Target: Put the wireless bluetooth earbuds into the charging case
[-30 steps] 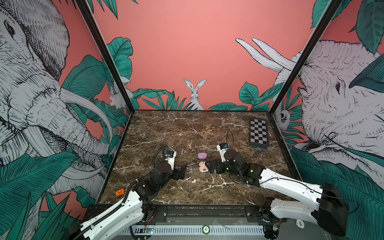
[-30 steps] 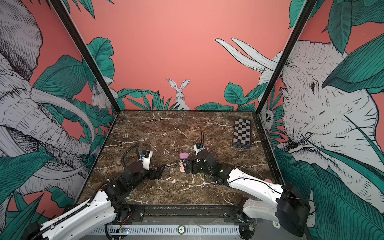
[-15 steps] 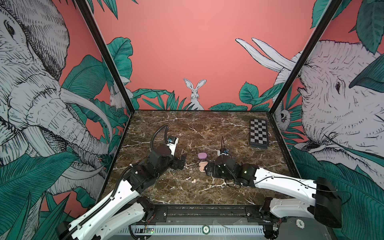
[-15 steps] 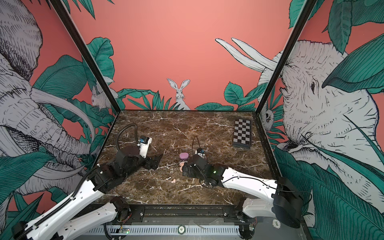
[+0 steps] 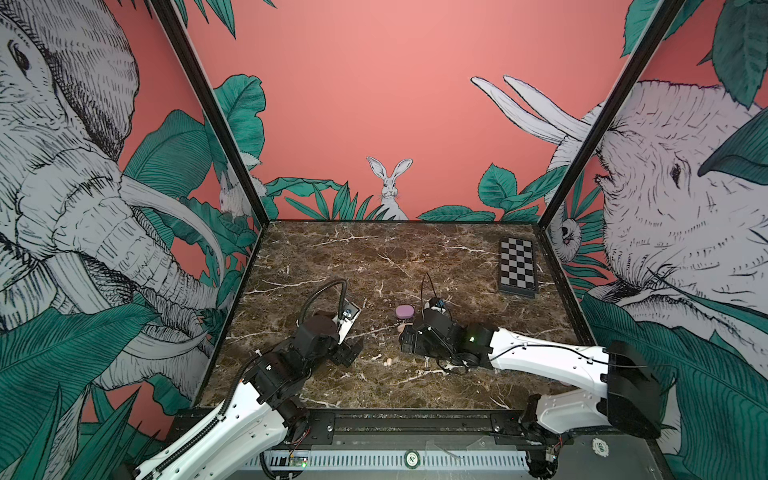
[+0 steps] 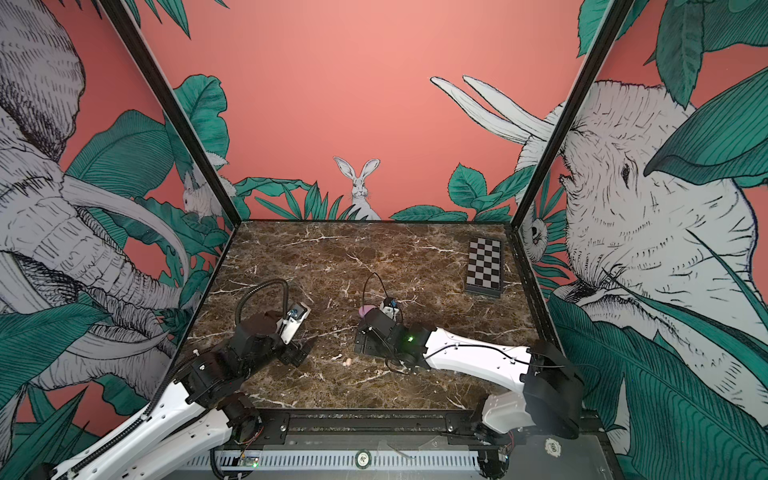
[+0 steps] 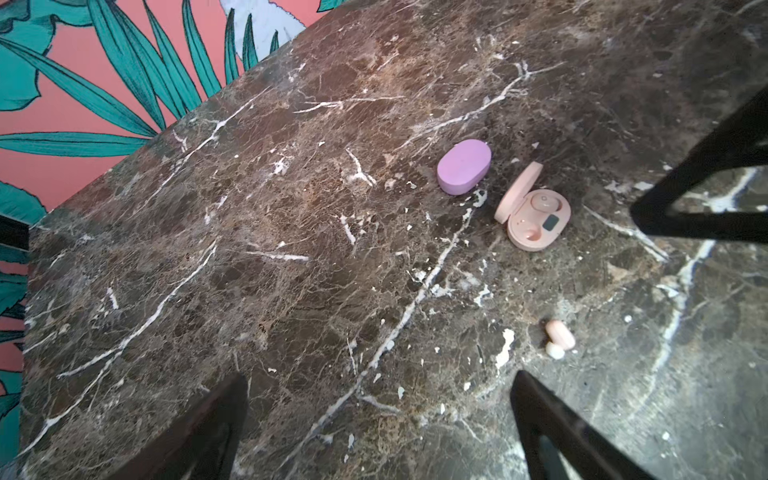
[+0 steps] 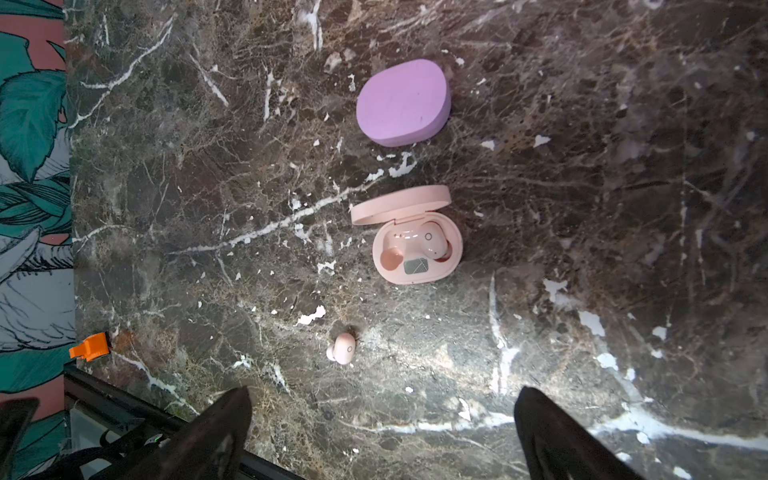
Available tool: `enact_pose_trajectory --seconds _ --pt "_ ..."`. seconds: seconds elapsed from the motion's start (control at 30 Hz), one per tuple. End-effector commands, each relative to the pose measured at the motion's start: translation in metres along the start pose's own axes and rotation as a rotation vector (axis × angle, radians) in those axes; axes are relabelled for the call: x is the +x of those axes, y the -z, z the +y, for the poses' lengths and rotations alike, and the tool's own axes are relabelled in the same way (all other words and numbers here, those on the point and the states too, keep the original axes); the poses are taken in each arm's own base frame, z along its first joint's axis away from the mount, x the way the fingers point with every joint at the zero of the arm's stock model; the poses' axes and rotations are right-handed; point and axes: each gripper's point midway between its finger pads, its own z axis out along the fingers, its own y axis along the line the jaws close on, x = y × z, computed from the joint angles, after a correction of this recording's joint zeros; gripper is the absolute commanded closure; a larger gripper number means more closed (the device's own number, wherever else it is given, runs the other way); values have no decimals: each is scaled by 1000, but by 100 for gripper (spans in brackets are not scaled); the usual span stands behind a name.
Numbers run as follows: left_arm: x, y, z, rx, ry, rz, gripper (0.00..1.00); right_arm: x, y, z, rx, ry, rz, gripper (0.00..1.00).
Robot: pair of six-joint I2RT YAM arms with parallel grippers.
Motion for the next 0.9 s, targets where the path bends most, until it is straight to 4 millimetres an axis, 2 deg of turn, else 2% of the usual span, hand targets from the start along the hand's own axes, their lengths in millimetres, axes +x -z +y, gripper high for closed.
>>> enact_pose_trajectory --seconds 0.0,0.27,0.5,0.87 --pt "-5 -3 -12 59 -55 -36 1 4 -4 -2 33 -22 15 3" --pt "0 -12 -12 60 -40 34 1 12 -13 4 53 -27 37 4" --pt "-3 -11 -3 8 -49 11 1 13 -19 6 50 -20 35 6" --pt "-2 -13 -3 5 -54 20 1 23 -33 9 60 -1 86 8"
